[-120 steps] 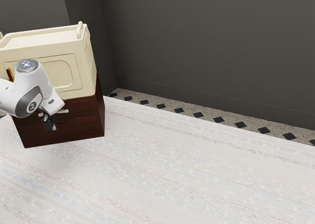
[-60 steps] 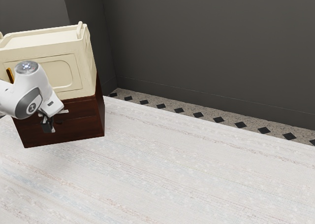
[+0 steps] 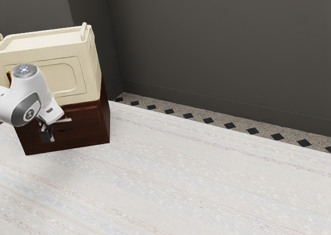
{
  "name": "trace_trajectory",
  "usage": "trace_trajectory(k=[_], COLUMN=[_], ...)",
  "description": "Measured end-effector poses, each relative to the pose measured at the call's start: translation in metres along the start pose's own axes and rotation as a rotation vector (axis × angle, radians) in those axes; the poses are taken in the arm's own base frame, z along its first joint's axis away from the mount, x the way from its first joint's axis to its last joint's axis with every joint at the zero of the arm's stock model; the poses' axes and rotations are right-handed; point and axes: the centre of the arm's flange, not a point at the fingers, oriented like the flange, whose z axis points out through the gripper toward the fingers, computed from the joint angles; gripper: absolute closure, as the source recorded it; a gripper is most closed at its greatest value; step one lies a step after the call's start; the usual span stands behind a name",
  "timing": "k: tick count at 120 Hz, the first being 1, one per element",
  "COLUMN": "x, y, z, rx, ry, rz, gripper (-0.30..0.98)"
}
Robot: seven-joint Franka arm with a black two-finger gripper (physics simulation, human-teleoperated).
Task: Pull the drawer handle with one arm to open the drawer
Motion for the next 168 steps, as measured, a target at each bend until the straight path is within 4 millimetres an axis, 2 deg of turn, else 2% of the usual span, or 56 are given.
trace_trajectory(k=[127,168], x=[0.008,0.024], y=[0.052,0.072], z=[-0.01,-0.024], rx=[-0.039,-0.031], ry=[0.007,0.018], rz=[-0.062,-0.073], gripper=[0.0,0.04])
